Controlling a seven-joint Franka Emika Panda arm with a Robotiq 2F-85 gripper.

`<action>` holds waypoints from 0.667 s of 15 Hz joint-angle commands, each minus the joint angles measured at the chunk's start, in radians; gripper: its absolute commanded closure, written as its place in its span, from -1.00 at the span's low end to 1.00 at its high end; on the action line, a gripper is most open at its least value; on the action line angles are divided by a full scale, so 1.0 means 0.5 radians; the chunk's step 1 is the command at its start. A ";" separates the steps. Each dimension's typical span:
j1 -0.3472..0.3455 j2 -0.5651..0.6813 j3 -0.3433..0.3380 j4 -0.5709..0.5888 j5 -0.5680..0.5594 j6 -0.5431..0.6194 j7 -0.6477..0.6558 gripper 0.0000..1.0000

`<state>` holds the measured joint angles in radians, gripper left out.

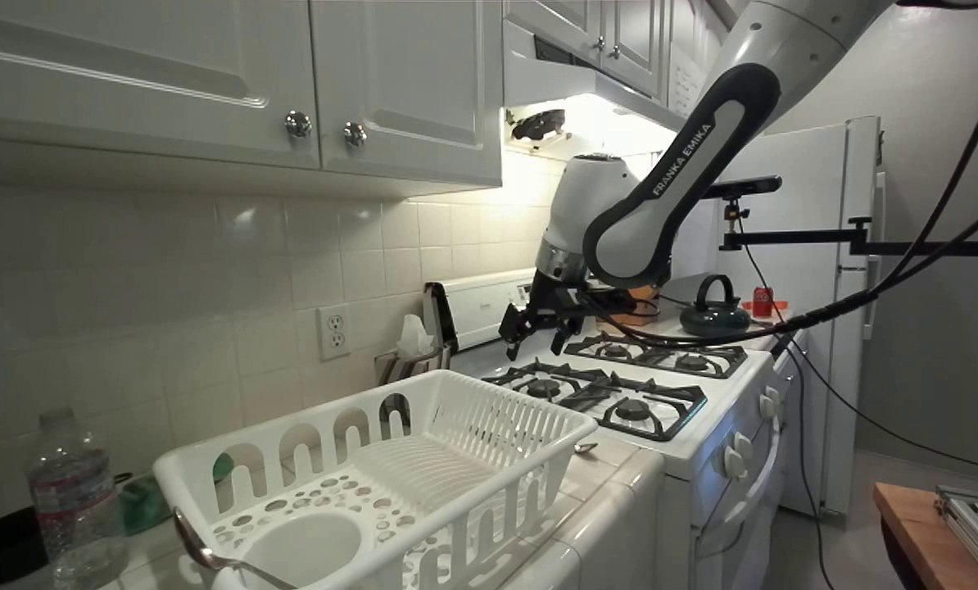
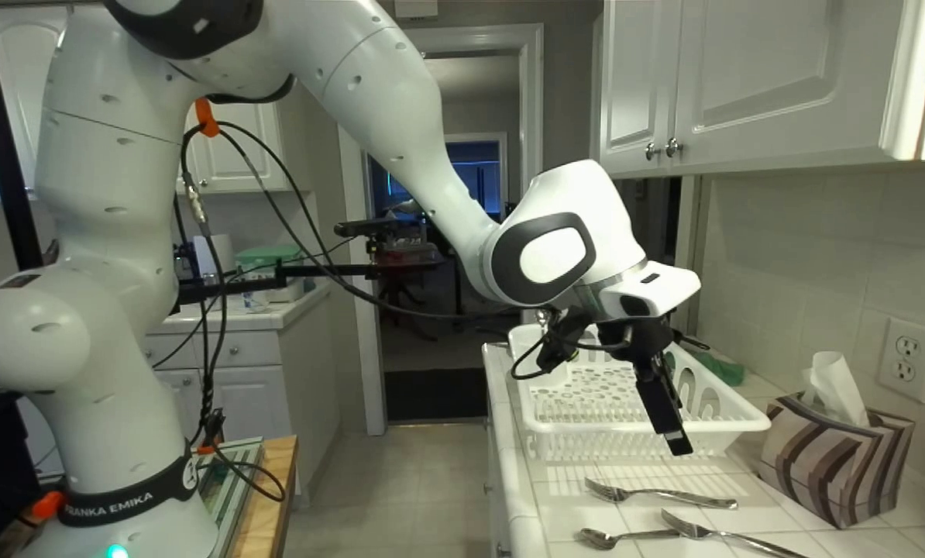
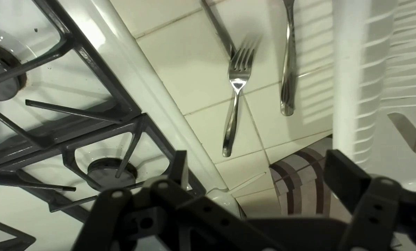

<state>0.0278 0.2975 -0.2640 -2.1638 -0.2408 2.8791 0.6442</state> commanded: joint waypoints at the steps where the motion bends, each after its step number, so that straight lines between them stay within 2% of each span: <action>1: -0.055 0.108 0.014 0.109 0.116 -0.018 -0.207 -1.00; 7: -0.162 0.275 0.012 0.210 0.238 0.075 -0.531 -1.00; 10: -0.247 0.365 0.061 0.281 0.339 0.100 -0.673 -1.00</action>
<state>-0.0547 0.4235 -0.2631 -2.0764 -0.1358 2.9075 0.3873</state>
